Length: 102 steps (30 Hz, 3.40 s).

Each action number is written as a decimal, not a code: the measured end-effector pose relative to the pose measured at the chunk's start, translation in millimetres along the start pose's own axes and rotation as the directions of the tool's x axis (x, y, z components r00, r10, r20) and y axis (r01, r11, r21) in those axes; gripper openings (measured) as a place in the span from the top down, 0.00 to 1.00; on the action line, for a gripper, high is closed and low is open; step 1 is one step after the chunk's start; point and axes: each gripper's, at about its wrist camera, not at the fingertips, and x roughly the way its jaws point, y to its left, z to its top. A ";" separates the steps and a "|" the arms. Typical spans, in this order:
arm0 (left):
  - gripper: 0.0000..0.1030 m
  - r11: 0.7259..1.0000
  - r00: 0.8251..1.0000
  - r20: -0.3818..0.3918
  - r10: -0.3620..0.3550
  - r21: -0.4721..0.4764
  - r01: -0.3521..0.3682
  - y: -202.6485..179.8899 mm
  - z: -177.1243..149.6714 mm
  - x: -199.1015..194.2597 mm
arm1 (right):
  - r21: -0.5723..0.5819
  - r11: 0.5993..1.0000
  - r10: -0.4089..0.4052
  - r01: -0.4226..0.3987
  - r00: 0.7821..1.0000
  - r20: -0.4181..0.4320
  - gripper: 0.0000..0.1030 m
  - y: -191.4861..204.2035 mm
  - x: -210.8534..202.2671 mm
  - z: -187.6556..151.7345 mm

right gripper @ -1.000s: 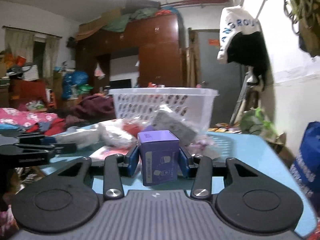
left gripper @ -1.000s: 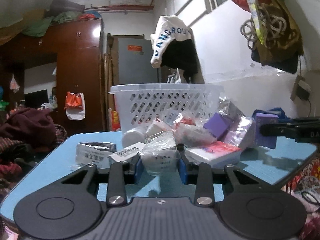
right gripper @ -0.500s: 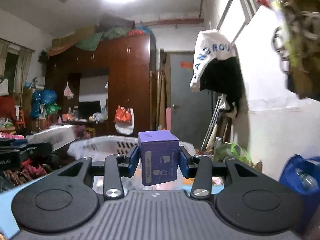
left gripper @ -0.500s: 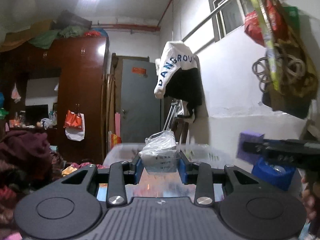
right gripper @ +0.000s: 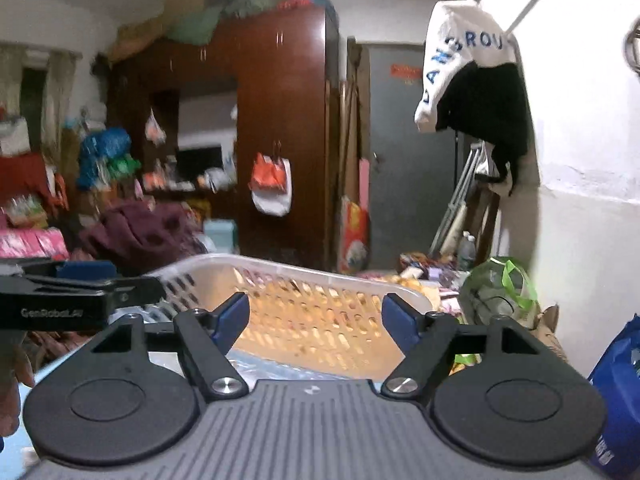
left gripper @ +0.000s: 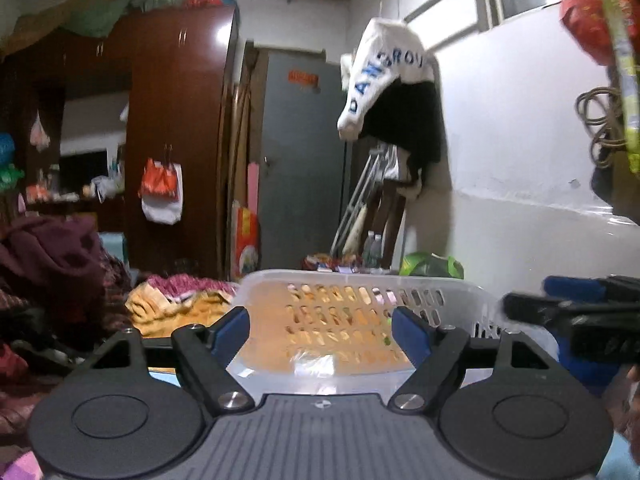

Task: Organize objects
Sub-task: 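Carry both items over the white basket and open both tools, then grasp a white barcode box with the left tool while the right tool grasps a purple wrapped packet, then lift both items over the white basket and open both tools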

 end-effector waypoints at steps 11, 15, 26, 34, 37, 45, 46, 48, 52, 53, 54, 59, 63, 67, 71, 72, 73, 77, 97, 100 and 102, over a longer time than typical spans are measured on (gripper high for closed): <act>0.21 0.996 0.998 0.065 0.027 0.082 -0.032 18.7 -124.1 -119.8 | 0.111 0.992 0.052 -0.062 0.994 0.092 0.00 -8.4 -100.9 -125.8; 0.21 0.991 0.999 0.025 0.035 0.132 -0.038 17.6 -137.6 -111.8 | 0.050 0.999 0.019 -0.022 0.997 0.074 0.22 -1.4 -89.3 -125.1; 0.29 0.988 0.999 -0.049 0.015 0.152 -0.007 10.9 -155.9 -93.7 | -0.010 0.997 0.077 -0.077 0.997 -0.008 0.24 15.6 -75.5 -132.3; 0.41 0.976 0.999 -0.046 -0.024 0.213 0.033 -4.0 -160.6 -110.5 | -0.006 0.994 0.110 -0.110 0.994 -0.004 0.46 13.6 -83.5 -135.2; 0.41 0.980 0.999 -0.050 -0.019 0.198 0.028 -2.4 -160.1 -103.6 | -0.005 0.994 0.113 -0.114 0.993 -0.015 0.43 14.1 -79.3 -134.5; 0.55 0.988 0.999 -0.036 -0.022 0.149 0.027 1.8 -157.8 -102.8 | 0.009 0.991 0.131 -0.131 0.991 0.007 0.50 8.7 -83.4 -136.8; 0.55 0.989 0.999 -0.025 -0.022 0.146 0.025 2.0 -157.3 -104.7 | 0.010 0.991 0.133 -0.133 0.991 0.009 0.51 7.7 -85.3 -136.6; 0.56 0.990 1.000 -0.004 -0.026 0.137 0.026 3.0 -155.7 -108.8 | 0.009 0.991 0.133 -0.133 0.991 0.017 0.51 6.4 -89.3 -135.9; 0.56 0.989 1.000 0.013 -0.024 0.143 0.022 3.0 -154.4 -113.1 | 0.002 0.991 0.133 -0.133 0.991 0.027 0.51 7.0 -97.1 -133.2; 0.56 0.990 1.000 0.015 -0.026 0.142 0.024 3.5 -154.5 -113.7 | -0.002 0.991 0.131 -0.131 0.991 0.028 0.52 7.6 -99.3 -133.1; 0.56 0.990 1.000 0.017 -0.027 0.142 0.024 3.7 -154.6 -114.2 | -0.007 0.991 0.131 -0.131 0.991 0.029 0.52 8.5 -101.3 -133.0; 0.56 0.991 0.999 0.024 -0.030 0.134 0.026 5.0 -154.0 -116.1 | -0.007 0.992 0.123 -0.123 0.991 0.049 0.52 6.3 -110.7 -129.5; 0.56 0.991 0.999 0.026 -0.031 0.132 0.028 4.9 -155.0 -116.2 | 0.012 0.995 0.094 -0.094 0.996 -0.001 0.52 -4.1 -98.2 -136.3; 0.56 0.991 0.999 0.027 -0.032 0.130 0.029 4.9 -154.7 -116.5 | 0.033 0.994 0.103 -0.103 0.995 0.002 0.52 -10.8 -101.2 -138.0; 0.56 0.991 0.999 0.039 -0.036 0.130 0.031 3.5 -154.4 -119.4 | 0.030 0.995 0.090 -0.091 0.996 0.023 0.52 -12.7 -111.4 -133.5; 0.56 0.991 0.998 0.042 -0.036 0.130 0.031 3.1 -154.5 -120.1 | 0.030 0.996 0.089 -0.089 0.996 0.027 0.52 -12.6 -113.4 -133.5; 0.56 0.991 0.998 0.044 -0.035 0.131 0.029 2.5 -154.5 -120.6 | 0.030 0.996 0.084 -0.085 0.996 0.031 0.52 -12.2 -114.8 -133.0; 0.56 0.992 0.998 0.046 -0.035 0.126 0.029 1.9 -154.1 -121.4 | 0.026 0.998 0.060 -0.061 0.998 0.036 0.52 -11.4 -115.4 -131.9; 0.56 0.997 0.991 0.111 -0.074 0.003 0.074 0.3 -21.1 -60.8 | 0.037 0.994 0.098 -0.101 0.992 0.084 0.52 -18.1 -32.5 -0.5; 0.56 0.995 0.995 0.031 -0.094 -0.023 0.095 -3.2 5.6 -12.1 | 0.045 0.995 0.082 -0.084 0.996 0.038 0.52 -17.0 3.5 17.8; 0.56 0.995 0.995 -0.023 -0.095 -0.032 0.094 -5.9 12.4 15.0 | 0.051 0.995 0.085 -0.084 0.996 -0.003 0.52 -16.1 22.6 21.9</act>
